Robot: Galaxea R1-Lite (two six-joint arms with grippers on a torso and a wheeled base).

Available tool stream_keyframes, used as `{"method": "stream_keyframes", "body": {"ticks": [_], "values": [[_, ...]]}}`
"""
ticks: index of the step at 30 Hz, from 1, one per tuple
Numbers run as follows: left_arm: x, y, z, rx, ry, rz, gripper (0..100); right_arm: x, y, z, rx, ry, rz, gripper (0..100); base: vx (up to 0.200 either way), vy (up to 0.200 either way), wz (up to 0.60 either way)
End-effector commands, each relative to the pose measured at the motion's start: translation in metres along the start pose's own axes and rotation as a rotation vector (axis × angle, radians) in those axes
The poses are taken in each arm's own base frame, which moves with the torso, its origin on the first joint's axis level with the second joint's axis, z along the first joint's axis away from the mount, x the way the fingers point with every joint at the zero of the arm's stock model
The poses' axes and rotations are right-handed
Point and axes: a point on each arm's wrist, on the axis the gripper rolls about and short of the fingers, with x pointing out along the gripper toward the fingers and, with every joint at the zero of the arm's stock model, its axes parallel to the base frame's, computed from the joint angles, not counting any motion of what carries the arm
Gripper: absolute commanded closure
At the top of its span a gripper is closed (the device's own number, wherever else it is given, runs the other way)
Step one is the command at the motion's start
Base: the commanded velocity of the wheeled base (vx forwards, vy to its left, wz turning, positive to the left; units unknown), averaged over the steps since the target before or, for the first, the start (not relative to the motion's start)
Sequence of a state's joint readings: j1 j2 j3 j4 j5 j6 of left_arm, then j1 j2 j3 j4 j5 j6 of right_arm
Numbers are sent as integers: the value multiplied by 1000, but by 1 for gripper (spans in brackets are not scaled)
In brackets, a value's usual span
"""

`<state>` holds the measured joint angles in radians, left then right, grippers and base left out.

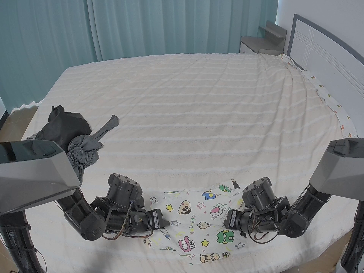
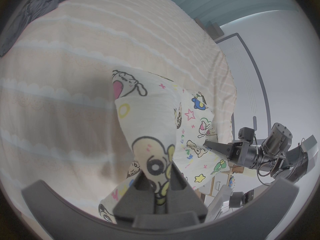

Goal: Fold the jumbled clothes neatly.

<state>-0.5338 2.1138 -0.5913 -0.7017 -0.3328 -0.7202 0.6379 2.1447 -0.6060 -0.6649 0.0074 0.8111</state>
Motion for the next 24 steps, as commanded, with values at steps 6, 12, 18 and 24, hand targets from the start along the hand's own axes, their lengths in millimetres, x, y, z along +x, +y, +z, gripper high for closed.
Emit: {"method": "stream_keyframes", "body": {"ticks": [6,12,18,24], "values": [[-4,-12,-3,28,-36,7,100,-9,2,1,0,-12,15,100,-33,0,0],[-3,-14,-4,31,-41,13,100,-9,2,1,3,-15,17,100,-200,0,0],[-2,-15,-2,34,-66,32,100,-10,3,3,14,-22,22,100,-67,0,0],[0,-21,5,-37,-93,7,100,-16,8,8,14,-47,48,100,0,0,0]]}}
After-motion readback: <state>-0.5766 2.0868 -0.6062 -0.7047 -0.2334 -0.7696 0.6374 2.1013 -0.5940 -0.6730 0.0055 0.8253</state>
